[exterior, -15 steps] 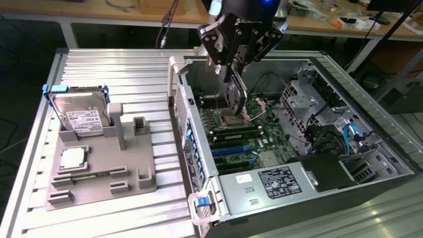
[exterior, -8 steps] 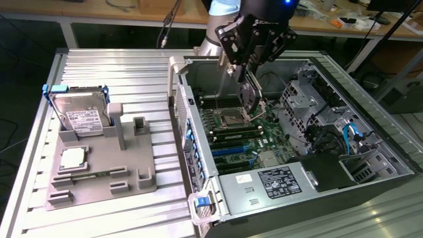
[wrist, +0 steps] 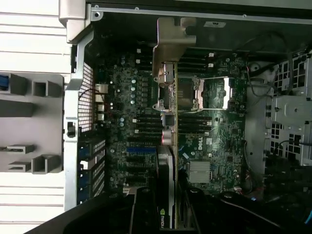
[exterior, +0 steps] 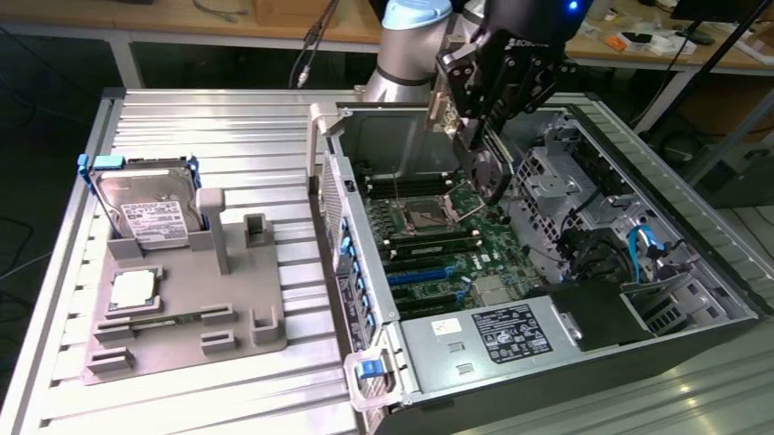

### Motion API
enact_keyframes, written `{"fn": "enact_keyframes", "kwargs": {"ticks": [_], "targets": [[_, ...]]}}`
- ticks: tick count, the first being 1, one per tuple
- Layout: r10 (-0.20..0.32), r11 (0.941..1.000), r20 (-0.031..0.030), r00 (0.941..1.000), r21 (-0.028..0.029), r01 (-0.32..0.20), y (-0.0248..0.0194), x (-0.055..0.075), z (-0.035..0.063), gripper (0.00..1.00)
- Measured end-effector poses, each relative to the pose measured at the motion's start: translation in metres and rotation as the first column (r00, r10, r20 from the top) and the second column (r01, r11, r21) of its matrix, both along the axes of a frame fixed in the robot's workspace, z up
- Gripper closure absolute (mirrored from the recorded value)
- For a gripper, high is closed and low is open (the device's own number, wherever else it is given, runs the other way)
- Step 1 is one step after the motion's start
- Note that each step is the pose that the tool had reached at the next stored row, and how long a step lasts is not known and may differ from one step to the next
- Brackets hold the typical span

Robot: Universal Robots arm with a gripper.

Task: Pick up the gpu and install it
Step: 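Pick up the gpu and move the gpu toward the slot, then insert the gpu into the slot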

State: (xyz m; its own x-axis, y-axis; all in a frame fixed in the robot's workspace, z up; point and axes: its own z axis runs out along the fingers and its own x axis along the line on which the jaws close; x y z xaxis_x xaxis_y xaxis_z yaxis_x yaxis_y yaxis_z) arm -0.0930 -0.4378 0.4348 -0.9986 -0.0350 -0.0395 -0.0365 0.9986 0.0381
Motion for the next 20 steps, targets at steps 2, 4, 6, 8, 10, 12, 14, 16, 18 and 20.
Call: {"fn": "enact_keyframes", "kwargs": {"ticks": [2, 4, 6, 8, 10, 12, 14, 16, 18, 20], "targets": [[0.000, 1.0000, -0.0016, 1.0000, -0.0001, 0.000, 0.0000, 0.008, 0.0000, 0.73], [0.000, 1.0000, -0.0041, 1.0000, -0.0001, 0.000, 0.0000, 0.020, 0.0000, 0.73], [0.000, 1.0000, -0.0058, 1.0000, -0.0001, 0.000, 0.0000, 0.028, 0.0000, 0.73], [0.000, 1.0000, -0.0077, 1.0000, -0.0001, 0.000, 0.0000, 0.034, 0.0001, 0.73], [0.000, 1.0000, -0.0082, 1.0000, 0.0000, 0.000, -0.0001, 0.036, 0.0000, 0.73], [-0.001, 1.0000, -0.0082, 1.0000, 0.0000, 0.001, -0.0001, 0.036, 0.0000, 0.73], [-0.002, 1.0000, -0.0083, 1.0000, -0.0001, 0.002, -0.0001, 0.036, 0.0000, 0.73], [-0.003, 1.0000, -0.0083, 1.0000, -0.0001, 0.003, -0.0001, 0.036, 0.0000, 0.73], [-0.004, 1.0000, -0.0082, 1.0000, -0.0001, 0.004, -0.0001, 0.036, 0.0000, 0.73], [-0.004, 1.0000, -0.0082, 1.0000, -0.0001, 0.004, -0.0001, 0.036, 0.0000, 0.73]]}}
